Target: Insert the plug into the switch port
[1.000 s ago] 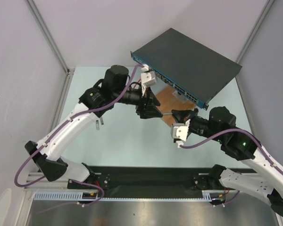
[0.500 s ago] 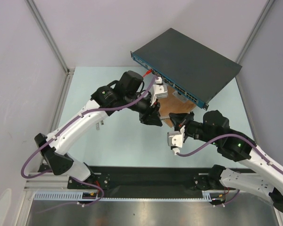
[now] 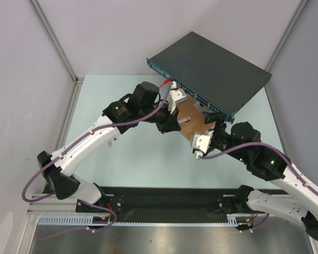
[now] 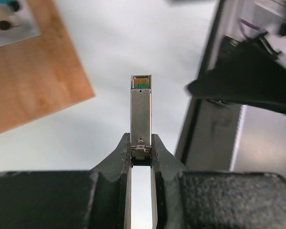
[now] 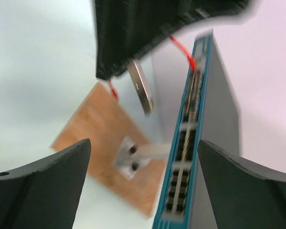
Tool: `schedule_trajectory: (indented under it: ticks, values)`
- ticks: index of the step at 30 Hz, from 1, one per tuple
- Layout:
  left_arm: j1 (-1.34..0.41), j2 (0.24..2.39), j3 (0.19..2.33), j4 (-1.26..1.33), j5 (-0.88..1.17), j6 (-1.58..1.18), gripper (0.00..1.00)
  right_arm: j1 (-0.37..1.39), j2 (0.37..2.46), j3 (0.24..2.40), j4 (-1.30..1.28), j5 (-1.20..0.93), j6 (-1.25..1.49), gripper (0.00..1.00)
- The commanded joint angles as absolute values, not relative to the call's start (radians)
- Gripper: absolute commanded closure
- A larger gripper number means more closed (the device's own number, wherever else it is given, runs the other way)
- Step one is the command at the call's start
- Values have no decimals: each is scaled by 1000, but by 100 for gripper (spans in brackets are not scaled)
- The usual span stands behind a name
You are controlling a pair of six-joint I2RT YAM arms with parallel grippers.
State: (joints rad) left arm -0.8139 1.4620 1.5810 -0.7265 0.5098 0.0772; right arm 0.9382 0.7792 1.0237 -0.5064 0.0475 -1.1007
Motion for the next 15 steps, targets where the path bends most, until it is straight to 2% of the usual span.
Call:
schedule_trajectory:
  ticks: [1,4,7,8,14,15]
  values:
    - [-811,1440,1572,-585,287,6,100,865,758,1152,-569,95,-791,0]
    - [-819,1459,1577,-539,182,-11,100,738,775,1219,-652,45,-575,0]
    - [-827,1462,1566,-485,132,-12,100,559,798,1284,-713,-49,-442,0]
    - [-845,1462,1545,-439,51,-8,100,463,805,1313,-730,-72,-360,0]
    - [-896,1525,1575,-417,-118,78,100,12,906,1428,-871,-449,-111,0]
    - [-897,1537,1592,-429,-129,77,100,-130,920,1452,-883,-569,-88,0]
